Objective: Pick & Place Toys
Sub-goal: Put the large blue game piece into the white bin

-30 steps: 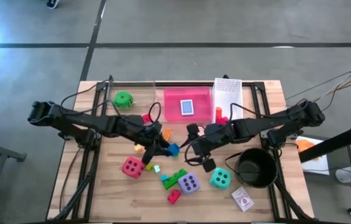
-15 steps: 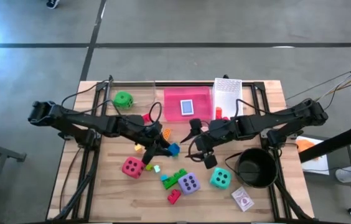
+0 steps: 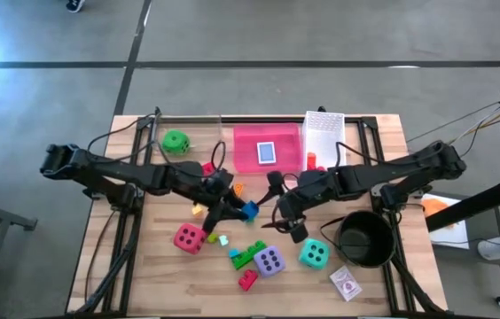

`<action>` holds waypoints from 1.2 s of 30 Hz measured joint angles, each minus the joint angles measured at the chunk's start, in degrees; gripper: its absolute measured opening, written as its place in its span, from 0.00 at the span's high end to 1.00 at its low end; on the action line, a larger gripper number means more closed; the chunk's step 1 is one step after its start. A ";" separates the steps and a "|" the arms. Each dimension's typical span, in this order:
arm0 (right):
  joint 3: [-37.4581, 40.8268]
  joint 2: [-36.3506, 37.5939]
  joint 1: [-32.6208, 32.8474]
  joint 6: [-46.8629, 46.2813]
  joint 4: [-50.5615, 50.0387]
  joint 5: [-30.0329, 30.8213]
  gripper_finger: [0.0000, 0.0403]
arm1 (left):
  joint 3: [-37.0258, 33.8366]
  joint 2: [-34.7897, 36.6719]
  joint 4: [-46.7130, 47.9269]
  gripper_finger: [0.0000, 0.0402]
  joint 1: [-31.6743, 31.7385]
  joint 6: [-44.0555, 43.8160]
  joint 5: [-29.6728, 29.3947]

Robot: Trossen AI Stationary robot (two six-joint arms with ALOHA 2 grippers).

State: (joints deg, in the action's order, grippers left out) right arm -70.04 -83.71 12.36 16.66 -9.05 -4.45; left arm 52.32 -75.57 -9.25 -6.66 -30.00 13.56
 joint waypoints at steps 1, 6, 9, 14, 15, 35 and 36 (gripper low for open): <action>0.02 -0.48 0.00 0.37 0.92 -0.30 0.34 | 0.00 0.00 -0.59 0.66 0.04 -0.01 0.00; -0.11 -1.65 0.04 1.41 1.77 -0.61 0.34 | 0.15 -0.07 -0.68 0.66 0.04 -0.20 0.00; -0.11 -1.65 0.02 1.50 2.63 -0.59 0.35 | 0.17 -0.07 -1.21 0.66 0.26 -0.20 0.00; -0.11 -1.65 -0.03 1.73 3.59 -0.51 0.47 | 0.17 -0.07 -1.88 0.66 0.39 -0.17 0.09; -0.11 -1.65 -0.04 1.83 3.89 -0.37 0.51 | 0.22 -0.07 -2.05 0.66 0.39 -0.17 0.20; -0.02 -1.69 -1.86 6.36 6.45 -3.29 0.95 | 0.28 -0.04 -4.24 0.57 0.44 -1.65 2.16; -0.02 -1.69 -1.88 6.12 6.39 -3.30 0.95 | 0.28 -0.04 -4.24 0.54 0.44 -1.54 2.19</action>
State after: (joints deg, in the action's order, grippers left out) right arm -70.06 -85.41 10.48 22.78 -2.65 -7.75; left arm 52.60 -75.61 -13.49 -6.22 -31.53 15.75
